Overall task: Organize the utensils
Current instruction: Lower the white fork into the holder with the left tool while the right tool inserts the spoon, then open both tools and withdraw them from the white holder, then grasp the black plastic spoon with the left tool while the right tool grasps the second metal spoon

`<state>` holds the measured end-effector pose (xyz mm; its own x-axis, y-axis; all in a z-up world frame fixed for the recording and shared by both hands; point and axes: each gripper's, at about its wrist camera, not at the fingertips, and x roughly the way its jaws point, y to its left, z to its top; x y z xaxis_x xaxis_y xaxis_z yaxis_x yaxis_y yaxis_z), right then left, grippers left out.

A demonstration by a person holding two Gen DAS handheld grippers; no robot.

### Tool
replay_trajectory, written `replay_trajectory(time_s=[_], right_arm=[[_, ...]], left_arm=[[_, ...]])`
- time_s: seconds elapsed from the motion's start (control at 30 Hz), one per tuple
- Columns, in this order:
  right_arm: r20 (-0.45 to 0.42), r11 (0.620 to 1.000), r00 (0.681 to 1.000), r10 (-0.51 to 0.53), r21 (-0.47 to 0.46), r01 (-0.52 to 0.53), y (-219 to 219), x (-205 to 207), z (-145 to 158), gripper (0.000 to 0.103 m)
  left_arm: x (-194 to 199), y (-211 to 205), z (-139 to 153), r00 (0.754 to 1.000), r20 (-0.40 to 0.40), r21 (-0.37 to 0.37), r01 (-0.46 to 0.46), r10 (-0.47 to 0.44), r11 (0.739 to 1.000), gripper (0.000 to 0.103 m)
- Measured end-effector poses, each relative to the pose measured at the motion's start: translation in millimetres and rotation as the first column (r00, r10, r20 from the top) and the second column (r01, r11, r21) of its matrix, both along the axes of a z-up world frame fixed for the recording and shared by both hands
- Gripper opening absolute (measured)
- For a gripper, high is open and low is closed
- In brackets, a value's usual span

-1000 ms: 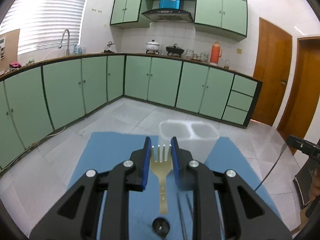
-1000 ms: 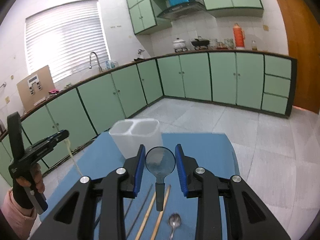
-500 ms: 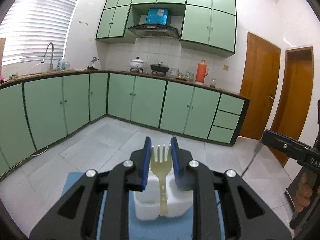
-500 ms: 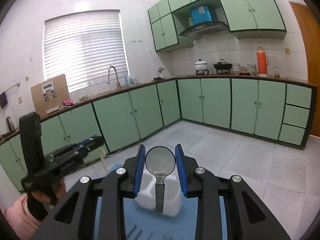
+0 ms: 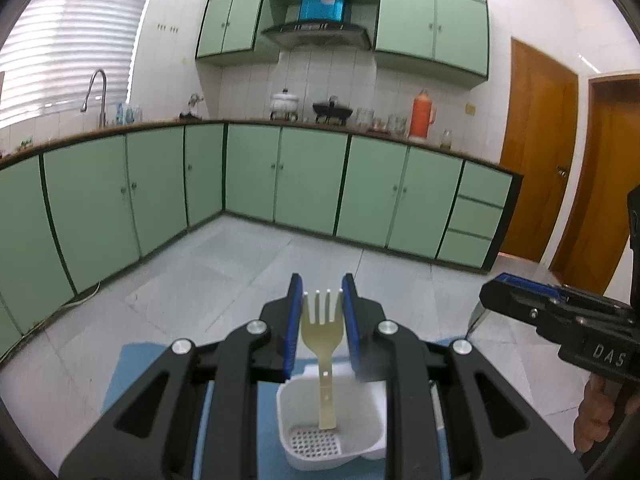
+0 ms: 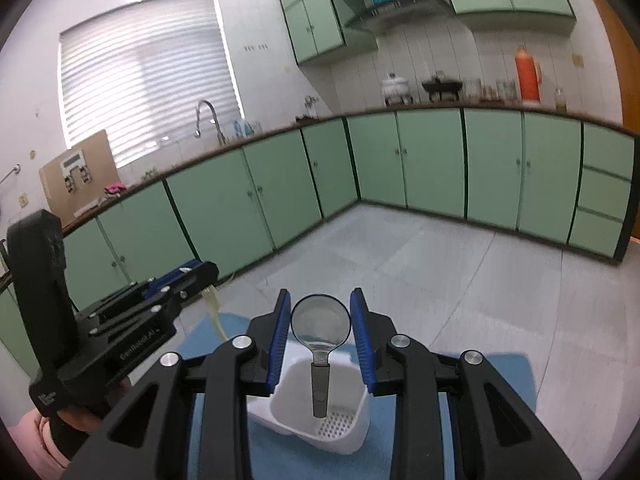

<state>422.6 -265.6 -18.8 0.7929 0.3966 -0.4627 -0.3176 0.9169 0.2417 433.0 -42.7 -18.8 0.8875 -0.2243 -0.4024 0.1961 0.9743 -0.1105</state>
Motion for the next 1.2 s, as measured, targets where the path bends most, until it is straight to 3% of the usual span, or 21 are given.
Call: replay_trajectory(time_s=[0.23, 0.4, 0.5, 0.57, 0.63, 0.87, 1.07, 1.2], right_arm=[[-0.045, 1.0, 0.999, -0.007, -0.011, 0.006, 0.6, -0.6, -35.2, 0.03], [-0.048, 1.0, 0.999, -0.015, -0.013, 0.014, 1.0, -8.0, -43.7, 0.033], [-0.051, 1.0, 0.998, -0.021, -0.012, 0.02, -0.2, -12.0, -46.0, 0.038], [-0.047, 1.0, 0.999, -0.025, 0.0, 0.025, -3.4, -17.7, -47.1, 0.047], [-0.035, 0.999, 0.999, -0.034, 0.011, 0.035, -7.5, -23.6, -45.8, 0.053], [-0.028, 0.998, 0.997, -0.069, 0.005, 0.069, -21.1, -60.8, -47.1, 0.059], [-0.077, 0.99, 0.987, -0.142, -0.003, 0.143, -39.0, -118.1, -69.5, 0.063], [-0.114, 0.983, 0.977, -0.182, -0.032, 0.18, -48.2, -152.2, -83.7, 0.063]], left_arm=[[7.4, 10.9, -32.9, 0.998, -0.059, 0.026, -0.013, 0.015, 1.0, 0.019], [4.1, 17.4, -39.9, 0.998, -0.066, 0.027, -0.014, 0.015, 1.0, 0.022], [0.3, 17.3, -40.4, 0.998, -0.064, 0.028, -0.012, 0.014, 1.0, 0.034], [-5.2, 19.9, -41.0, 0.998, -0.065, 0.018, -0.013, 0.014, 1.0, 0.046], [-11.2, 21.8, -40.3, 0.998, -0.059, 0.008, -0.015, 0.016, 1.0, 0.05], [-51.6, 28.2, -37.6, 0.998, -0.056, 0.025, -0.028, 0.029, 0.999, 0.069], [-113.5, 36.0, -57.0, 0.987, -0.147, 0.076, -0.055, 0.066, 0.996, 0.083], [-147.5, 41.9, -91.2, 0.953, -0.29, 0.092, -0.062, 0.086, 0.994, 0.084]])
